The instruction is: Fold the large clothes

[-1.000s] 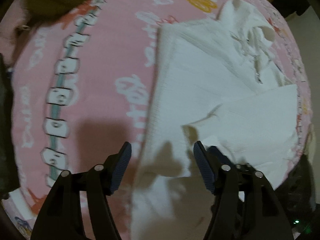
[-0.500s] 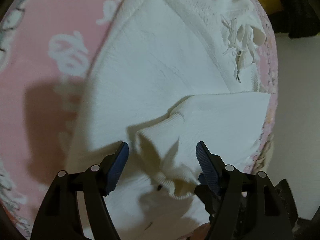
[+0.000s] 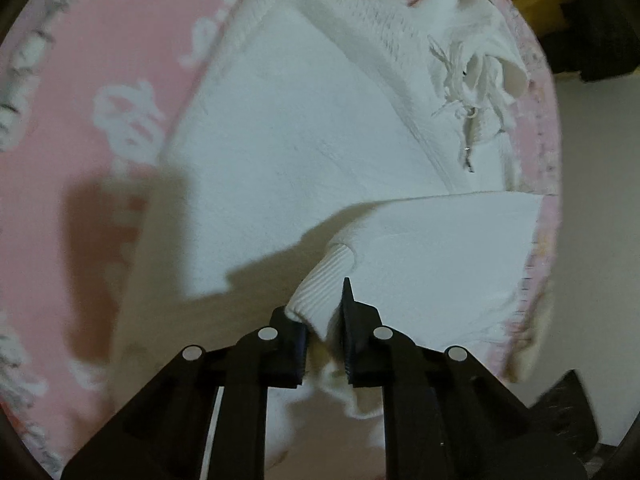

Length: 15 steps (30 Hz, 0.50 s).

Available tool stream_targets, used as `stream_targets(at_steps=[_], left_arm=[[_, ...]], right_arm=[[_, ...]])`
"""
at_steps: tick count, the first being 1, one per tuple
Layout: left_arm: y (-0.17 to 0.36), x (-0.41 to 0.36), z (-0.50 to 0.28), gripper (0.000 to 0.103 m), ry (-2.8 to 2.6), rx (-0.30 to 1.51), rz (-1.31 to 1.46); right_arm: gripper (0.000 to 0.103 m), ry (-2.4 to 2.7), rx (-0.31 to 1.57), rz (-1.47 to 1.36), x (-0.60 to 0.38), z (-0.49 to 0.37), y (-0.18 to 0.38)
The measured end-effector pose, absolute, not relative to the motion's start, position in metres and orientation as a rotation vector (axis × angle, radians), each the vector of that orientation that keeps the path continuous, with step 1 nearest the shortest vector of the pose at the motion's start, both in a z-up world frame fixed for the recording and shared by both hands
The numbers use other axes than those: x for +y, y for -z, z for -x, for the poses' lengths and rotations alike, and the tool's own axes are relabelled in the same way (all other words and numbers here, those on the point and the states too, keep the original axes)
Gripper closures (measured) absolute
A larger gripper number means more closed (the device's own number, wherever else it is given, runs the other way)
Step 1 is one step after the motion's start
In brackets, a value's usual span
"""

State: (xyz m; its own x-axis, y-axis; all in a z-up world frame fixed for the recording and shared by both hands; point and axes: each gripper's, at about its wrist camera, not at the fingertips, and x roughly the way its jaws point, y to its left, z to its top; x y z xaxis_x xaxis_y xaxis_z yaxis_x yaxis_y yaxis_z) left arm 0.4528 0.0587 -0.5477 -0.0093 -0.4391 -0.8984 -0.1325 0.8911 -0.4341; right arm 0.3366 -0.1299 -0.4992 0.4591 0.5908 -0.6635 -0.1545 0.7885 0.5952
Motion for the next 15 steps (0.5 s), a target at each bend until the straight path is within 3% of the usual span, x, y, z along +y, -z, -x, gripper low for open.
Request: stream_targets(at_steps=[2, 10, 15], left_arm=[[0.525, 0.057, -0.451, 0.091, 0.251, 1.507, 0.393], [0.461, 0.064, -0.440, 0.091, 0.182, 1.347, 0.317], [0.455, 0.093, -0.441, 0.091, 0.108, 1.340, 0.296]], right_arm=[[0.079, -0.457, 0.995, -0.519, -0.148, -0.332, 0.496], [0.078, -0.322, 0.978, -0.538, -0.238, -0.308, 0.488], [0.078, -0.103, 0.923, -0.461, -0.307, -0.297, 0.471]])
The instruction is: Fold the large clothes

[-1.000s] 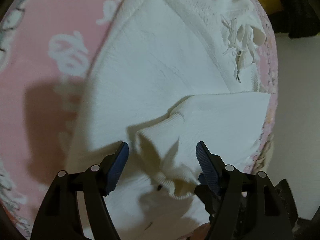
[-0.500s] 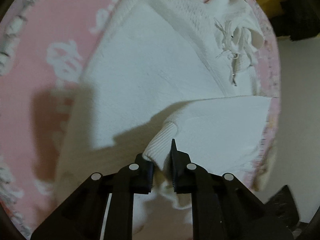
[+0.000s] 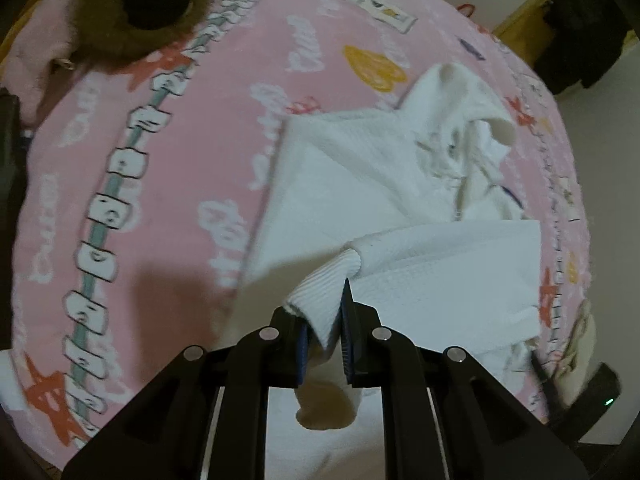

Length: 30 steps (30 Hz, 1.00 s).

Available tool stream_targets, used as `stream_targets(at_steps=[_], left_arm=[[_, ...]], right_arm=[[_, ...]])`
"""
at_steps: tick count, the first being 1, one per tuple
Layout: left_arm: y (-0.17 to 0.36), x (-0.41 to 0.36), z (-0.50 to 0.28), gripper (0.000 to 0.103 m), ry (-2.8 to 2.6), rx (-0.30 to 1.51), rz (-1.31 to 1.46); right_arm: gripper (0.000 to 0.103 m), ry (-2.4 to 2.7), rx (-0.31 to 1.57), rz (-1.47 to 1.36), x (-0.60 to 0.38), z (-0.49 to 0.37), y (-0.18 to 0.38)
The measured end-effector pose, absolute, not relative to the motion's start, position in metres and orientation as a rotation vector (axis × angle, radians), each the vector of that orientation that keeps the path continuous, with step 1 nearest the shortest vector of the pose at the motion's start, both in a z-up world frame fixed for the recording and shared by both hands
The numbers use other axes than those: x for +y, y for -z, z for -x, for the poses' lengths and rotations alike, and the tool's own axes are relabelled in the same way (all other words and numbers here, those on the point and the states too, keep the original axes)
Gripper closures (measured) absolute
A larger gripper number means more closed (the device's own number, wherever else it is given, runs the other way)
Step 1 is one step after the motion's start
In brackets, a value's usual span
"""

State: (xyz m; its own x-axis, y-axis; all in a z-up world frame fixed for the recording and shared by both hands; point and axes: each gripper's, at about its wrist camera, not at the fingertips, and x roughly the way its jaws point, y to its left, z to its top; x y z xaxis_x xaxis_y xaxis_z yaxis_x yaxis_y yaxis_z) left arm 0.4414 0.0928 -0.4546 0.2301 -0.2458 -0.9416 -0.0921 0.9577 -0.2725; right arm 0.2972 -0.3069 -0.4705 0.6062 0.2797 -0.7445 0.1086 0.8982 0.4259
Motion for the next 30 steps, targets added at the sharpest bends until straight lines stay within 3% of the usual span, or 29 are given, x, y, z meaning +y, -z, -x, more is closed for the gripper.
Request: stream_targets(at_steps=[1, 4, 12, 24, 25, 26, 27, 30], left_arm=[[0.460, 0.097, -0.443, 0.091, 0.090, 1.356, 0.282], [0.481, 0.098, -0.449, 0.091, 0.055, 1.390, 0.225], [0.538, 0.091, -0.467, 0.090, -0.015, 1.487, 0.124], [0.550, 0.088, -0.476, 0.088, -0.013, 1.555, 0.053], [0.552, 0.087, -0.477, 0.087, -0.015, 1.559, 0.046], [0.555, 0.086, -0.477, 0.087, -0.014, 1.564, 0.045], [0.557, 0.085, -0.477, 0.087, -0.014, 1.570, 0.044], [0.560, 0.082, -0.476, 0.087, -0.019, 1.577, 0.036]], right_arm=[[0.076, -0.056, 0.913, -0.449, -0.319, -0.295, 0.470], [0.052, 0.111, 0.910, -0.365, -0.358, -0.291, 0.477], [0.052, 0.262, 1.066, -0.154, -0.408, -0.298, 0.544], [0.052, 0.120, 1.104, -0.096, -0.420, -0.298, 0.554], [0.054, 0.109, 1.110, -0.096, -0.420, -0.301, 0.562], [0.074, 0.086, 1.112, -0.112, -0.418, -0.303, 0.565], [0.081, 0.042, 1.105, -0.154, -0.418, -0.305, 0.567], [0.085, 0.058, 1.081, -0.121, -0.411, -0.302, 0.562]])
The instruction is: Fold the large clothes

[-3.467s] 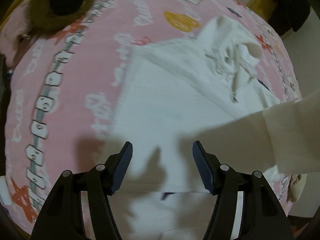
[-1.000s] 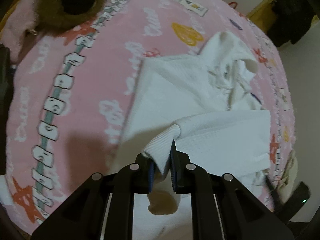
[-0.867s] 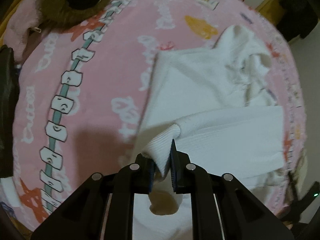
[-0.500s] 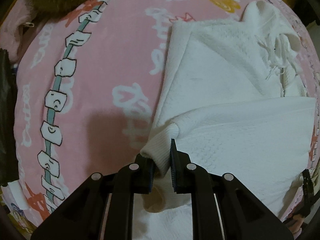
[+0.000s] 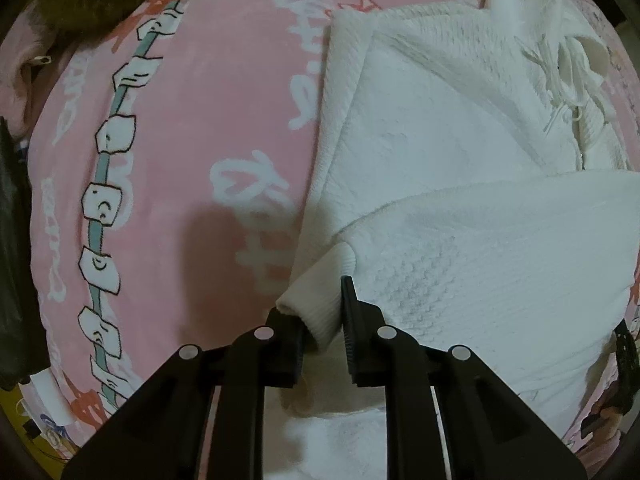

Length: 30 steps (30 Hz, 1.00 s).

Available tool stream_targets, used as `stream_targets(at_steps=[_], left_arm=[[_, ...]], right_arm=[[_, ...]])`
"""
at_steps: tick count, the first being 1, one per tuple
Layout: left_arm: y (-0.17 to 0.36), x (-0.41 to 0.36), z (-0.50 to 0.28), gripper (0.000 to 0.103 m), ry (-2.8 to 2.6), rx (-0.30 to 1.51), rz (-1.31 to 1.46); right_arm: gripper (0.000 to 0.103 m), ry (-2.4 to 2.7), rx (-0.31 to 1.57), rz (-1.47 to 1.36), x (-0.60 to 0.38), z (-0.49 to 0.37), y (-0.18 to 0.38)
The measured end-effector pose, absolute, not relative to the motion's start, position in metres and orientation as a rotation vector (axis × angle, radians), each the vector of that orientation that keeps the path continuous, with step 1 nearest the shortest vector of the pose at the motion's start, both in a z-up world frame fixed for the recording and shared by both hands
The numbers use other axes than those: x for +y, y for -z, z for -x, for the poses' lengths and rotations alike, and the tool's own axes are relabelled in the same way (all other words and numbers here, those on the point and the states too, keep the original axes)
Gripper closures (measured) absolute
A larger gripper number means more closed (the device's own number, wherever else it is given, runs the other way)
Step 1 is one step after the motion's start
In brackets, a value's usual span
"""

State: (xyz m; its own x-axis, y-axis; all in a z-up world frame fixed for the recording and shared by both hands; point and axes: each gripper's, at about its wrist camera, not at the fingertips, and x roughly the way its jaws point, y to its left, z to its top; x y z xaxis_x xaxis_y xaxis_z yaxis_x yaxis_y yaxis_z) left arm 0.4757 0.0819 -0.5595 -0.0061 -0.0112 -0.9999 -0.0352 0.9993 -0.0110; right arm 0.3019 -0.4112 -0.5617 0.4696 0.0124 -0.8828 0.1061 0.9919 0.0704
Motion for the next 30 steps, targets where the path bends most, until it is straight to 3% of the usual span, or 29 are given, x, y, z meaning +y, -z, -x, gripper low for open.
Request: stream_targets(at_steps=[6, 10, 14, 16, 19, 25, 30], left_arm=[[0.558, 0.085, -0.472, 0.086, -0.012, 1.580, 0.083], [0.561, 0.089, -0.470, 0.084, 0.006, 1.585, 0.048], [0.549, 0.078, -0.464, 0.081, 0.067, 1.547, -0.018], [0.539, 0.074, -0.460, 0.070, 0.089, 1.522, -0.046], [0.520, 0.075, -0.456, 0.069, 0.101, 1.488, -0.030], [0.456, 0.049, -0.446, 0.069, 0.152, 1.312, 0.012], [0.469, -0.016, -0.449, 0.069, 0.272, 1.330, 0.011]], right_arm=[[0.089, 0.131, 1.033, -0.102, -0.409, -0.285, 0.535], [0.088, 0.129, 1.121, -0.077, -0.406, -0.289, 0.553], [0.074, 0.126, 1.102, -0.182, -0.426, -0.289, 0.532], [0.073, 0.153, 1.092, -0.205, -0.439, -0.292, 0.518], [0.069, 0.186, 1.057, -0.211, -0.454, -0.308, 0.499], [0.064, 0.147, 1.082, -0.216, -0.459, -0.436, 0.483], [0.064, 0.130, 1.289, -0.315, -0.443, -0.554, 0.502]])
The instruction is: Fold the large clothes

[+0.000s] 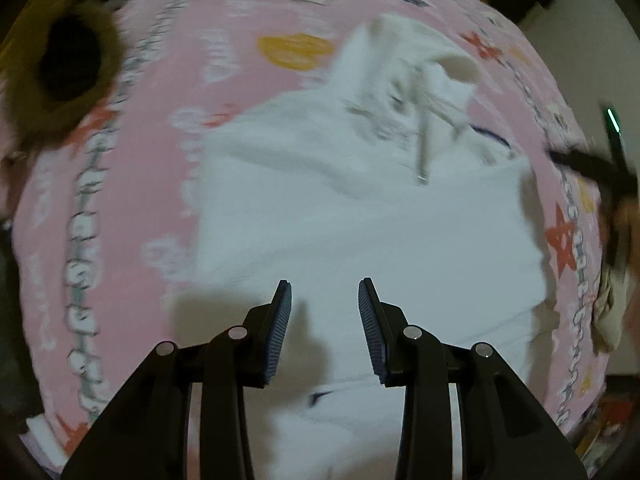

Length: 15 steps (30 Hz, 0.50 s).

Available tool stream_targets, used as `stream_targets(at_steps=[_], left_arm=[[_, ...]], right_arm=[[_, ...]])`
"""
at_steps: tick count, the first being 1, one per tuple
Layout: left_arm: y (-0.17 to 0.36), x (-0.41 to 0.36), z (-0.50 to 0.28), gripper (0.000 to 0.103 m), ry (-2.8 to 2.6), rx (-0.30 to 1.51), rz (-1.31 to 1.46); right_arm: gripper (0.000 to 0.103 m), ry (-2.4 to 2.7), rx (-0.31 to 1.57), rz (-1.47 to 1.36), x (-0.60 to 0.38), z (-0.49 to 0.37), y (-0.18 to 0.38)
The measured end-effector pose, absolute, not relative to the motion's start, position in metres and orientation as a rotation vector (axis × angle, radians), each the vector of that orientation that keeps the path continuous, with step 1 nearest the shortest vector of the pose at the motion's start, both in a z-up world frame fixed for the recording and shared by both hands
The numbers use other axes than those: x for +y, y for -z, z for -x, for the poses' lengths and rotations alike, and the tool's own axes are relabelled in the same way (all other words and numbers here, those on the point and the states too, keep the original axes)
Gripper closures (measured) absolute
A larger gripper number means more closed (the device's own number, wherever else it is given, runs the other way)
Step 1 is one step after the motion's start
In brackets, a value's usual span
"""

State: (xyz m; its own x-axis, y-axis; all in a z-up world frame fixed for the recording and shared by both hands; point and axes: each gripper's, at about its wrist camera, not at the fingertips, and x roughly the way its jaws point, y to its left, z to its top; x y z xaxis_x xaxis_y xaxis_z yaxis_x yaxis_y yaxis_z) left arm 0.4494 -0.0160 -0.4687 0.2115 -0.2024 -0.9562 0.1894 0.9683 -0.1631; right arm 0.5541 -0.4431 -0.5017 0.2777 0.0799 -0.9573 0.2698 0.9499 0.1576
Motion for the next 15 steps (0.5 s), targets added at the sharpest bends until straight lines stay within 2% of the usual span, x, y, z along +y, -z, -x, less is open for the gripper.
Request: stream_targets(at_steps=[4, 10, 13, 14, 15], left_arm=[[0.506, -0.062, -0.444, 0.070, 0.311, 1.365, -0.010], [0.538, -0.089, -0.425, 0.070, 0.316, 1.411, -0.037], [0.550, -0.091, -0.415, 0.070, 0.316, 1.429, -0.076], [0.553, -0.091, -0.412, 0.070, 0.313, 1.431, -0.095], [0.555, -0.091, -0.410, 0.070, 0.311, 1.433, -0.108]], right_arm=[[0.064, 0.169, 1.488, -0.221, -0.417, -0.594, 0.533], [0.066, 0.235, 1.673, 0.077, -0.385, -0.590, 0.570], [0.082, 0.236, 1.661, 0.108, -0.388, -0.583, 0.572], [0.092, 0.240, 1.651, 0.108, -0.391, -0.581, 0.569], [0.093, 0.251, 1.638, 0.119, -0.395, -0.579, 0.566]])
